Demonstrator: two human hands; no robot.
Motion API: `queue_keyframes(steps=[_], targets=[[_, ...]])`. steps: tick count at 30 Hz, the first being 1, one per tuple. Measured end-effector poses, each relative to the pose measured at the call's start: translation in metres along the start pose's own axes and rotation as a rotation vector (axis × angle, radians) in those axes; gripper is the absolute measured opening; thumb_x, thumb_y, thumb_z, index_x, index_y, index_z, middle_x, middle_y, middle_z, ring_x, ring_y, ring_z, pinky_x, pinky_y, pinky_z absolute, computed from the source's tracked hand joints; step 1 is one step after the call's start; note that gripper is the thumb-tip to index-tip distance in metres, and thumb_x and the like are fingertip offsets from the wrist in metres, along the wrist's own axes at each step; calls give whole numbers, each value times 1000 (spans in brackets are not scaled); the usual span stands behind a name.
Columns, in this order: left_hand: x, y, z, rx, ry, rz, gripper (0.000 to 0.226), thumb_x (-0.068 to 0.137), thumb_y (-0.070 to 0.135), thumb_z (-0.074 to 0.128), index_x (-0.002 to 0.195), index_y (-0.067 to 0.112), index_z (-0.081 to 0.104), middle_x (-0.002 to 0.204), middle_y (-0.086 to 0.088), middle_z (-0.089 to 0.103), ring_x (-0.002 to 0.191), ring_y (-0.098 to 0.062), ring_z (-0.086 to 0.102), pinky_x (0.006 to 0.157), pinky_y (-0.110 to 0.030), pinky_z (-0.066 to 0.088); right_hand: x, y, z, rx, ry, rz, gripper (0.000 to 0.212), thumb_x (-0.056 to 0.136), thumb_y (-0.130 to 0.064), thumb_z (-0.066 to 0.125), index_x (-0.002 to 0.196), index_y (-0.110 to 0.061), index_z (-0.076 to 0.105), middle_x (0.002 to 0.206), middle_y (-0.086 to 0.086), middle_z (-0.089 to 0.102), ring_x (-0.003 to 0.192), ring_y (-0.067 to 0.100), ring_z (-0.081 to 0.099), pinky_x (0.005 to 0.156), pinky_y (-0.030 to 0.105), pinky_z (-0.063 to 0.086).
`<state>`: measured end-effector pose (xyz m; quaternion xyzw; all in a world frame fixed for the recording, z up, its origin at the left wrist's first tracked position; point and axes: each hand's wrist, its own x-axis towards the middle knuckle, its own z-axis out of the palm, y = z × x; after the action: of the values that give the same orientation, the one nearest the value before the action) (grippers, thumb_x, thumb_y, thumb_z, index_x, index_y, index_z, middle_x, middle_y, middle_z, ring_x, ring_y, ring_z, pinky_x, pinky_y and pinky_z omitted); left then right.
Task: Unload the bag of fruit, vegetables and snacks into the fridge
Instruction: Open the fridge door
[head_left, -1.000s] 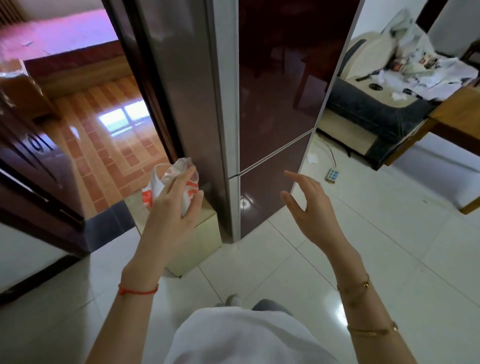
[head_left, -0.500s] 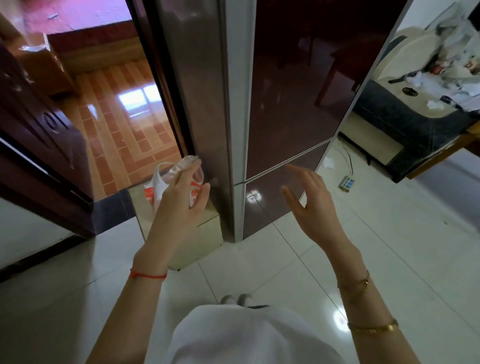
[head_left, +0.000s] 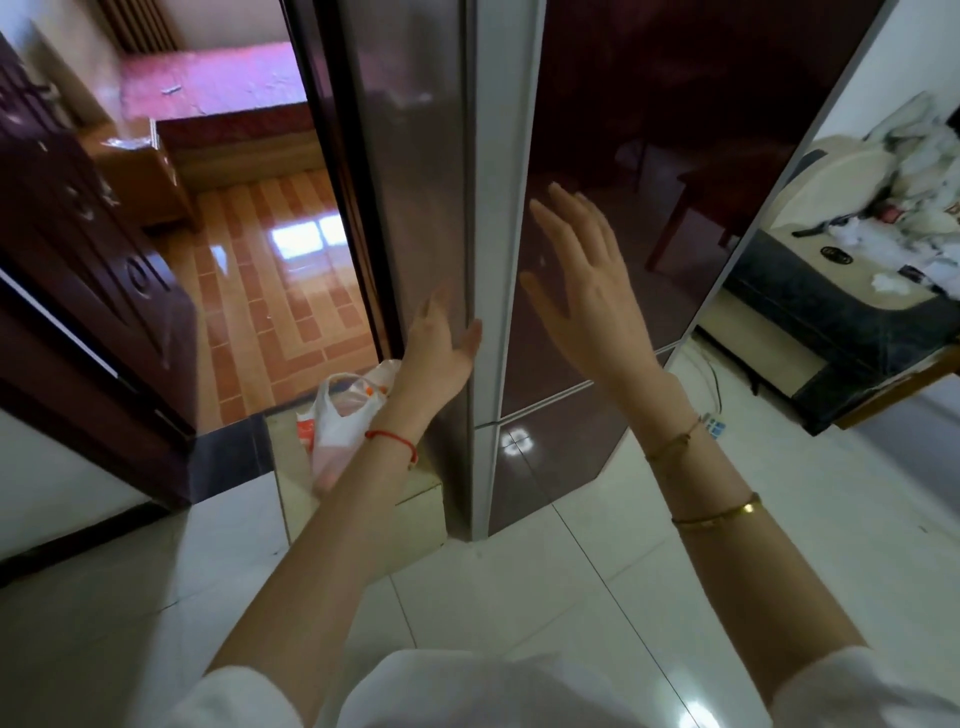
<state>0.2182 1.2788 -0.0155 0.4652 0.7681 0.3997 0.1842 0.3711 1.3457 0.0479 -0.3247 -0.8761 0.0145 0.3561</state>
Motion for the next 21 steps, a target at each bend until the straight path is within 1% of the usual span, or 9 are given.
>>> queue_keyframes(steps=[1,3,5,8,11,15,18,19,21], targets=[[7,1,3,9,2,-1,65,98,36,56,154,19,29,159,-9,35,144,-28,39,119,-44,34,8,0,3,-13,8,-12,58,96,-30,53,149,-11,37,158,9,29,149,28,20,122,41,21],[20,0,8,35,-3,-2,68,100,37,53,156,12,22,163,-12,26,148,-29,29,121,-38,24,21,0,10,-43,19,-33,60,96,-29,54,150,-11,34,160,8,25,150,27,17,123,37,16],[29,-1,11,55,-25,3,71,101,40,48,157,9,18,165,-13,22,151,-30,24,121,-38,20,30,1,15,-58,21,-49,63,97,-28,54,152,-11,30,162,8,22,151,26,14,124,37,15],[39,-3,15,37,-82,40,70,101,43,46,157,10,21,162,-15,29,148,-33,30,119,-44,26,40,2,21,-60,23,-69,65,97,-27,54,154,-11,25,163,8,18,151,27,11,123,44,18],[44,-5,22,38,-120,54,70,101,45,45,157,9,22,159,-17,34,145,-37,36,116,-52,34,45,2,24,-67,25,-81,66,98,-26,53,154,-10,23,163,9,18,151,26,11,121,46,21],[43,-5,26,83,-130,47,65,102,35,43,157,8,19,161,-16,30,146,-34,34,118,-45,32,46,0,25,-60,16,-78,67,98,-26,53,155,-10,21,163,8,15,152,24,10,122,44,19],[43,-3,25,121,-151,33,65,103,34,39,158,11,13,165,-14,21,148,-34,31,119,-46,31,45,-2,26,-61,18,-71,67,98,-26,53,155,-10,20,164,8,14,152,24,9,122,44,19],[42,-2,23,128,-161,24,65,104,33,39,159,12,11,165,-13,19,148,-34,31,119,-47,31,44,-3,26,-61,20,-68,68,98,-26,53,155,-10,20,164,8,14,152,24,9,122,44,19],[35,3,20,129,-175,33,63,104,30,39,158,11,13,165,-13,21,145,-33,36,115,-42,34,41,-4,27,-61,34,-61,68,98,-26,54,155,-11,19,164,9,14,152,24,10,122,44,20]])
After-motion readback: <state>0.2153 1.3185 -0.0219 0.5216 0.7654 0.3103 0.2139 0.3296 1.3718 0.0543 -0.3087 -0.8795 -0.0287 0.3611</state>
